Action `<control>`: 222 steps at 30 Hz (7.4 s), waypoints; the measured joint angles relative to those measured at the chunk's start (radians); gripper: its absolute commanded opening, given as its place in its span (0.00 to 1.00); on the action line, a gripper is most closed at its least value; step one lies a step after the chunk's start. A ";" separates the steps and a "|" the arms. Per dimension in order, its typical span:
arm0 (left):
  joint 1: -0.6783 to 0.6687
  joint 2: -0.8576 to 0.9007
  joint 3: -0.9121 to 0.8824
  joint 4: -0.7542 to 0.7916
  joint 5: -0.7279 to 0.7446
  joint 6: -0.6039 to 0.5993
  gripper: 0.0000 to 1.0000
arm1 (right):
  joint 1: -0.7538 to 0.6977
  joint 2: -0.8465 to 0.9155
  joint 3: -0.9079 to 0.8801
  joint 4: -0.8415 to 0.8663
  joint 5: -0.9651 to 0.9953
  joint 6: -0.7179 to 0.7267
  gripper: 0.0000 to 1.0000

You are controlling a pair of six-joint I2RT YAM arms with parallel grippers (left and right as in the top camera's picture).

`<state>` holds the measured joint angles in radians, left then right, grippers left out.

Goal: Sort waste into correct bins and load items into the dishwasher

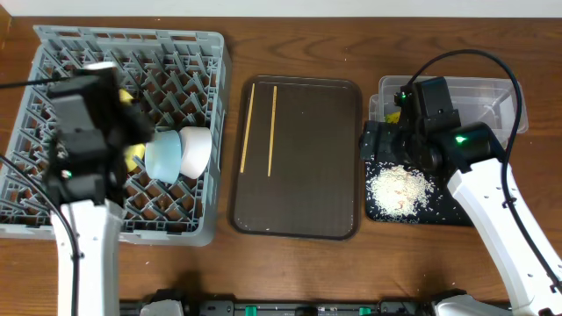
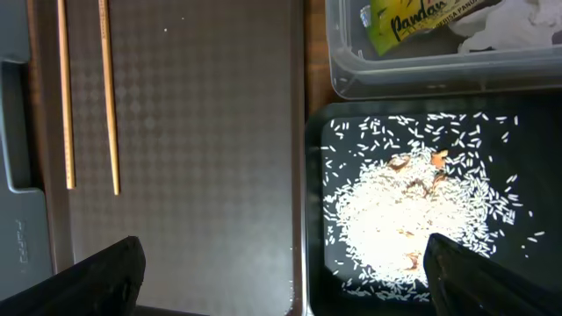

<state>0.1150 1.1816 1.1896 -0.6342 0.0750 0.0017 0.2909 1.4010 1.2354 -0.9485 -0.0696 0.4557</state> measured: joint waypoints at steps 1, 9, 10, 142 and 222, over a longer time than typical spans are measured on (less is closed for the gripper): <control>-0.040 -0.002 0.000 -0.013 0.027 -0.021 0.49 | 0.000 0.000 0.000 0.000 0.000 0.000 0.99; -0.351 0.197 0.000 0.028 0.045 -0.106 0.47 | 0.000 0.000 0.000 0.003 0.000 0.000 0.99; -0.380 0.248 0.000 0.062 0.034 -0.104 0.44 | 0.000 0.000 0.000 0.003 0.001 0.000 0.99; -0.457 0.808 0.043 0.283 -0.039 -0.163 0.08 | 0.000 0.063 0.000 -0.012 0.003 0.000 0.99; -0.447 -0.283 -0.142 0.263 -0.234 -0.106 0.94 | 0.000 0.063 0.000 -0.060 0.003 0.000 0.99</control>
<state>-0.3325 0.8986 1.0477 -0.3710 -0.1589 -0.1043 0.2909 1.4635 1.2350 -1.0088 -0.0662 0.4557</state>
